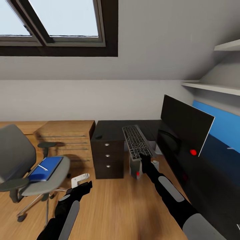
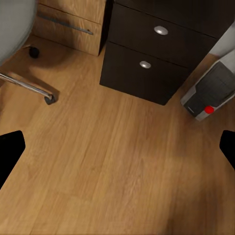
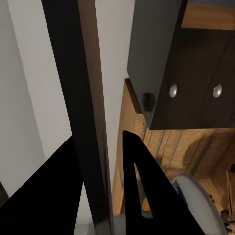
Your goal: In the bedroom, organize the workspace by keeping the computer under the desk, ensuring the monitor is on the desk, placing the keyboard on the desk next to the monitor, placing the mouse on the desk next to the keyboard, moving the folder from the swivel chair onto the desk next to the mouse, stacking the notebook on top of the folder with the pen on top of the notebook, and positioning the swivel chair next to the desk.
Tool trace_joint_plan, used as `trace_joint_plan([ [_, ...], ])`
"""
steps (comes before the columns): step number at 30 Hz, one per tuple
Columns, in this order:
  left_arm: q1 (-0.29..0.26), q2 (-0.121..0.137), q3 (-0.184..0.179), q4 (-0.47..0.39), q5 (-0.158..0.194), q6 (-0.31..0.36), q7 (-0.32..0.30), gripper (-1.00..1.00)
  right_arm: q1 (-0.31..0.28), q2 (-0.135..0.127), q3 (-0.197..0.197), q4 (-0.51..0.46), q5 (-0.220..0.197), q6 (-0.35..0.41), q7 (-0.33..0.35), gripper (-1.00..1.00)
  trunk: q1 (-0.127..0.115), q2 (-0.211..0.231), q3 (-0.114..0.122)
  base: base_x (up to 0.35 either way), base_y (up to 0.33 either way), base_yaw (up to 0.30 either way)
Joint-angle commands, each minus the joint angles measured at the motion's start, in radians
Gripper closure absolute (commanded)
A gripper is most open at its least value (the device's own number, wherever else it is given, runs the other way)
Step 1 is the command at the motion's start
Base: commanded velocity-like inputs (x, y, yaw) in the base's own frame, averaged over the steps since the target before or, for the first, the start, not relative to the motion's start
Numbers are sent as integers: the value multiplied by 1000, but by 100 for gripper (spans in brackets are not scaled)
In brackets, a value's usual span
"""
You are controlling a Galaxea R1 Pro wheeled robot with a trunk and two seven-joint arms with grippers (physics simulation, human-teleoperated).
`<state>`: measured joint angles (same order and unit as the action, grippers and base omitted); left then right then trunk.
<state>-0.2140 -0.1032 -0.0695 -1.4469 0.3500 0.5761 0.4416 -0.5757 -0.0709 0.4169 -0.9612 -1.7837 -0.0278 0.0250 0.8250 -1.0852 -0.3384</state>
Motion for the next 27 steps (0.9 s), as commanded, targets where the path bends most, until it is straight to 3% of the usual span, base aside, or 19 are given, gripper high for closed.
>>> trace_joint_plan([
  [1,-1,0,-1,-1,11,2,10,-100,-1,-1,3,-1,-10,-3,3,100,1,-1,-1,329,1,0],
  [27,-1,-1,-2,-1,11,1,11,-100,-1,1,5,1,-10,-7,10,100,1,-1,-1,330,0,0],
])
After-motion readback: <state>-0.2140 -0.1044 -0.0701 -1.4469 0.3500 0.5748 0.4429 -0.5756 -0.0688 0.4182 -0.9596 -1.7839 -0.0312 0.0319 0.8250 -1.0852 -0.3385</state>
